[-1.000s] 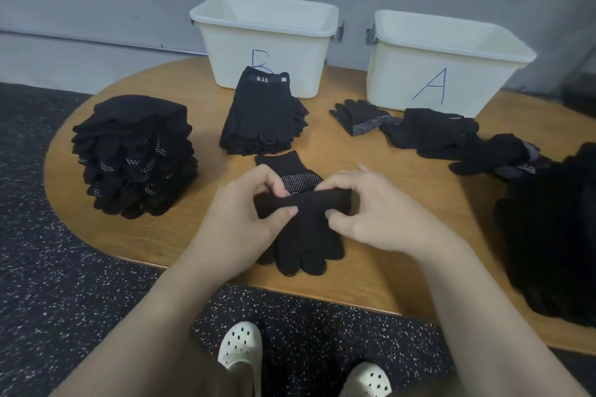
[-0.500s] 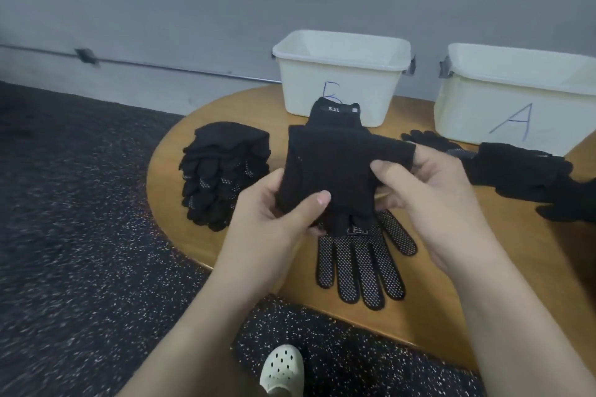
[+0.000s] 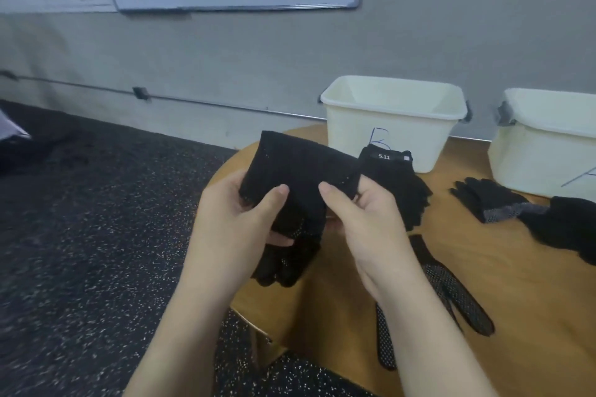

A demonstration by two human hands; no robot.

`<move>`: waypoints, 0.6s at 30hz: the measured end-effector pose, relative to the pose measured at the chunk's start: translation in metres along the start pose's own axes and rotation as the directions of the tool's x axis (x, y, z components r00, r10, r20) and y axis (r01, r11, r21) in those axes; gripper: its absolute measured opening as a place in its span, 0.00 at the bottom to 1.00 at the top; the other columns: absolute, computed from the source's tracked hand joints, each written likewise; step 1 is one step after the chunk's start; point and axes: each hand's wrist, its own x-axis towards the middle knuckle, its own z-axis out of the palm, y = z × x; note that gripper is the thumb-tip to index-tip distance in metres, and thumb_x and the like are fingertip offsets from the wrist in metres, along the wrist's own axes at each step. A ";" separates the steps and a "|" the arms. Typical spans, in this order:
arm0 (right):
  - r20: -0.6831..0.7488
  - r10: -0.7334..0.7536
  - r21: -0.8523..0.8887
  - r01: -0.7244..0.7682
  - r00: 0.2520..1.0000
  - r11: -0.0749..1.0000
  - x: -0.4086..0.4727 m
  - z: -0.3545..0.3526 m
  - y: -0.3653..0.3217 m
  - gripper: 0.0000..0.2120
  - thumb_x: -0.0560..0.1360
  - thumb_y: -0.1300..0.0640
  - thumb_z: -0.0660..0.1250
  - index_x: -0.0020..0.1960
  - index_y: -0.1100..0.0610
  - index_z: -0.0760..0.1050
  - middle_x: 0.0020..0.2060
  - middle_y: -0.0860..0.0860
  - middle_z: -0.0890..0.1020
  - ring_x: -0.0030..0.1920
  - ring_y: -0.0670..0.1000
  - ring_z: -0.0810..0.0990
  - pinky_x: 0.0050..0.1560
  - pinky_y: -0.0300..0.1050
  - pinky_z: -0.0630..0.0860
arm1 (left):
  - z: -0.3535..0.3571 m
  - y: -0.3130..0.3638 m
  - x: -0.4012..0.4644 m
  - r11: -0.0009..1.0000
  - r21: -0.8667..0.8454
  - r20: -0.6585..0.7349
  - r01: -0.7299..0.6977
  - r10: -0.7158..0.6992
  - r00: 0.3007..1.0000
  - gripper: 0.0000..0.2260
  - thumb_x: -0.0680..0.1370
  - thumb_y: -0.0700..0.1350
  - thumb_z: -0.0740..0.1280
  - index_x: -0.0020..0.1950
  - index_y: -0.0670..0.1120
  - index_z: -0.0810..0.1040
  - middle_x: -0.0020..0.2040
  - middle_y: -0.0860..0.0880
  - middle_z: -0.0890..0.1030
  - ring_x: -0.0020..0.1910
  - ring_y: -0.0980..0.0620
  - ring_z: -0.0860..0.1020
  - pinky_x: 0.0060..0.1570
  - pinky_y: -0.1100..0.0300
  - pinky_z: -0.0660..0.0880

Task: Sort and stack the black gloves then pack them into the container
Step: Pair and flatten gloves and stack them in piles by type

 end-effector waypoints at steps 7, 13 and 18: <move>-0.003 -0.060 -0.131 0.059 0.998 0.990 0.020 0.021 0.010 0.03 0.81 0.56 0.69 0.51 0.53 0.82 0.42 0.47 0.87 0.43 0.45 0.85 0.39 0.36 0.79 | -0.026 -0.005 0.021 0.996 0.080 -0.005 -0.032 0.032 0.999 0.07 0.80 0.42 0.71 0.55 0.53 0.84 0.45 0.57 0.87 0.37 0.51 0.87 0.35 0.48 0.85; -0.051 -0.075 -0.222 0.062 0.996 0.973 0.032 0.033 0.018 0.03 0.80 0.54 0.70 0.51 0.52 0.82 0.44 0.47 0.87 0.46 0.48 0.85 0.50 0.47 0.83 | -0.032 -0.016 0.039 0.994 0.110 -0.009 -0.022 0.023 1.000 0.05 0.79 0.43 0.72 0.50 0.54 0.84 0.39 0.50 0.86 0.32 0.48 0.85 0.31 0.53 0.82; -0.096 -0.072 -0.251 0.046 0.993 0.967 0.035 0.034 0.025 0.04 0.80 0.54 0.71 0.49 0.54 0.83 0.43 0.50 0.87 0.47 0.53 0.85 0.50 0.51 0.83 | -0.030 -0.035 0.047 0.996 0.092 -0.053 0.000 0.005 0.999 0.01 0.79 0.45 0.73 0.48 0.48 0.83 0.28 0.51 0.80 0.24 0.52 0.77 0.26 0.59 0.73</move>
